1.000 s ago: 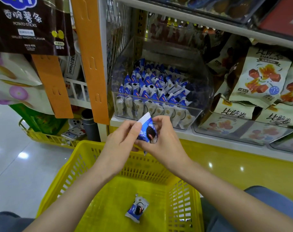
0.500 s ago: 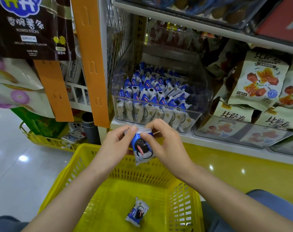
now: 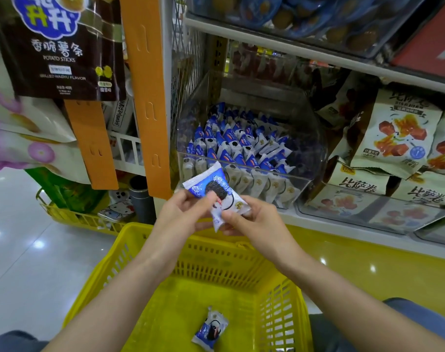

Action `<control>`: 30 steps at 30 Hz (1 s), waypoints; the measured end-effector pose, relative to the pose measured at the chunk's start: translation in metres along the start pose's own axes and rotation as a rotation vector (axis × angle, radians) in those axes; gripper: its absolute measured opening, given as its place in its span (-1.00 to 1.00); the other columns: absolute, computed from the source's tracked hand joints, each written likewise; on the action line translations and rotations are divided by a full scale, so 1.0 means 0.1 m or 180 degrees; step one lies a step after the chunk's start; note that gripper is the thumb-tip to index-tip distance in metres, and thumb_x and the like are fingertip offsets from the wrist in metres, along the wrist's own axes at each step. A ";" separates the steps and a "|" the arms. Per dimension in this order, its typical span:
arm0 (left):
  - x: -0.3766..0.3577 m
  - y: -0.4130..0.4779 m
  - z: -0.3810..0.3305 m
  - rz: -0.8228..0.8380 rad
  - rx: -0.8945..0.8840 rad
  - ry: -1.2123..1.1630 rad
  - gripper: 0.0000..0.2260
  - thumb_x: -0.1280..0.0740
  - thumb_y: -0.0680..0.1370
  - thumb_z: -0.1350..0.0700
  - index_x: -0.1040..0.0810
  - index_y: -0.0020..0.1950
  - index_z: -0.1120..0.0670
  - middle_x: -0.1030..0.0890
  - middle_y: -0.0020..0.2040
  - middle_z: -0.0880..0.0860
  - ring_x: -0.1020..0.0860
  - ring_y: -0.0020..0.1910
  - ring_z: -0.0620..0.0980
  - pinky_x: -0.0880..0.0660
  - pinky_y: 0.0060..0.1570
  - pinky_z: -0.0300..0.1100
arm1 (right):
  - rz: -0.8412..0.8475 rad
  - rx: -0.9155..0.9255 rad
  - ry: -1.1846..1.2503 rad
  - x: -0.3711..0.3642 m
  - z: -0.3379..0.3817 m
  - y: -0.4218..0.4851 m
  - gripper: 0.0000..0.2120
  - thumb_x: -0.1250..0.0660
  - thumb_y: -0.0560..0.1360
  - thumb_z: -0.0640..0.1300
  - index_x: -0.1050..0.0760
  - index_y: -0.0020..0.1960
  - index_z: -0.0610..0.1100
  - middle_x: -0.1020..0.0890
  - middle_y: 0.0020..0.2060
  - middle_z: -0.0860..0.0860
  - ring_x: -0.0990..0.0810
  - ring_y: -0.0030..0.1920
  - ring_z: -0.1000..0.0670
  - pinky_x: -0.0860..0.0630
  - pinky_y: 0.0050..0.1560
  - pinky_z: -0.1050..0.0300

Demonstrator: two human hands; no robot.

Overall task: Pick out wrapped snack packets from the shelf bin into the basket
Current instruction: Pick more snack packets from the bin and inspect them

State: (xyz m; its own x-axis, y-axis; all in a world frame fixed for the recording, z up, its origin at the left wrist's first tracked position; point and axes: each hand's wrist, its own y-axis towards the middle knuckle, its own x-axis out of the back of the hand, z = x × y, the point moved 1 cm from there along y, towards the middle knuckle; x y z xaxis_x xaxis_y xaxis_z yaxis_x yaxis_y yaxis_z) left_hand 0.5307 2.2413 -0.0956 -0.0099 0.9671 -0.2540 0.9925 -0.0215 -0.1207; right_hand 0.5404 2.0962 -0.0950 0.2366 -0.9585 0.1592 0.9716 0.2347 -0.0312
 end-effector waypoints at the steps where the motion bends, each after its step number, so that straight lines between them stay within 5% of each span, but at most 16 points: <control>1: -0.01 0.00 -0.01 -0.0049 -0.0107 0.0162 -0.79 -0.34 0.50 0.16 -0.53 0.13 0.12 -0.68 -0.05 0.06 -0.66 -0.09 -0.04 -0.61 -0.17 -0.20 | 0.0037 -0.0008 -0.0067 0.01 0.00 0.00 -0.86 -0.32 0.49 -0.28 -0.52 0.01 -0.10 -0.68 -0.29 0.03 -0.63 -0.35 0.13 -0.56 -0.29 0.30; 5: -0.01 0.03 -0.07 -0.0034 -0.0519 0.0786 -0.79 -0.38 0.47 0.26 -0.53 0.06 0.06 -0.65 -0.04 0.03 -0.64 -0.12 -0.08 -0.58 -0.16 -0.24 | -0.0036 0.0400 -0.1084 0.07 0.02 0.03 -0.77 -0.32 0.51 -0.14 -0.47 0.14 0.05 -0.65 -0.02 0.11 -0.62 -0.07 0.12 -0.56 -0.02 0.14; 8: -0.04 0.07 -0.09 0.0108 -0.0707 0.1225 -0.76 -0.39 0.46 0.25 -0.51 0.09 0.05 -0.64 -0.01 0.00 -0.61 -0.07 -0.03 -0.54 -0.04 -0.19 | -0.0181 0.0623 -0.0754 0.11 0.09 0.05 -0.78 -0.31 0.50 -0.20 -0.49 0.03 0.11 -0.66 -0.07 0.19 -0.61 -0.05 0.19 -0.52 -0.03 0.28; 11: -0.08 0.10 -0.12 -0.0011 -0.1129 0.1934 -0.73 -0.36 0.50 0.08 -0.45 0.19 -0.02 -0.60 0.05 -0.11 -0.56 -0.02 -0.21 -0.45 -0.01 -0.37 | -0.0346 0.0779 -0.0503 0.17 0.20 0.07 -0.84 -0.36 0.44 -0.15 -0.53 -0.02 0.06 -0.67 -0.12 0.21 -0.62 -0.09 0.21 -0.50 -0.06 0.36; 16: -0.15 0.30 -0.34 -0.0142 -0.1949 0.3104 -0.63 -0.15 0.59 -0.05 -0.29 0.39 -0.04 -0.42 0.27 -0.10 -0.33 0.25 -0.16 -0.19 0.21 -0.30 | -0.1341 0.0927 -0.0715 0.52 0.46 0.33 -0.80 -0.30 0.51 -0.10 -0.53 0.10 -0.11 -0.67 -0.14 0.13 -0.62 -0.13 0.23 -0.49 -0.16 0.41; 19: -0.17 0.53 -0.41 -0.0138 -0.2152 0.3838 -0.67 -0.10 0.62 -0.02 -0.32 0.36 0.04 -0.45 0.25 -0.01 -0.36 0.24 -0.05 -0.18 0.21 -0.22 | -0.1895 0.0708 -0.1498 0.78 0.62 0.67 -0.75 -0.30 0.52 -0.12 -0.47 0.18 -0.13 -0.62 -0.06 0.00 -0.60 -0.10 0.08 -0.52 -0.09 0.22; 25: -0.11 0.73 -0.32 -0.0056 -0.1994 0.4589 -0.64 0.02 0.61 -0.08 -0.47 0.19 0.04 -0.60 0.06 0.02 -0.49 0.10 0.02 -0.27 0.14 -0.11 | -0.1438 0.0059 -0.3145 0.94 0.64 1.11 -0.68 -0.33 0.51 -0.11 -0.45 0.22 -0.20 -0.59 0.01 -0.10 -0.53 -0.05 0.00 -0.41 -0.07 0.19; 30: -0.10 0.71 -0.31 -0.0100 -0.2214 0.4615 -0.57 0.07 0.58 -0.03 -0.57 0.00 0.06 -0.63 -0.10 0.03 -0.52 -0.05 0.05 -0.34 0.02 -0.04 | -0.1290 -0.0147 -0.3642 1.01 0.73 1.29 -0.66 -0.37 0.47 -0.11 -0.47 0.21 -0.20 -0.60 0.06 -0.15 -0.57 0.05 -0.09 -0.42 0.00 0.17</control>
State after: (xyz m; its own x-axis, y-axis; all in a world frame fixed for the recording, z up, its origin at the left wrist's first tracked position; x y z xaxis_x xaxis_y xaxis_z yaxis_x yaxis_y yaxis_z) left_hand 0.6053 2.2382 -0.0721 -0.3133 0.3866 0.8674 0.8584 -0.2755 0.4328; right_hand 0.6890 2.0414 -0.0110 -0.2050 -0.2585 0.9440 0.9785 -0.0773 0.1913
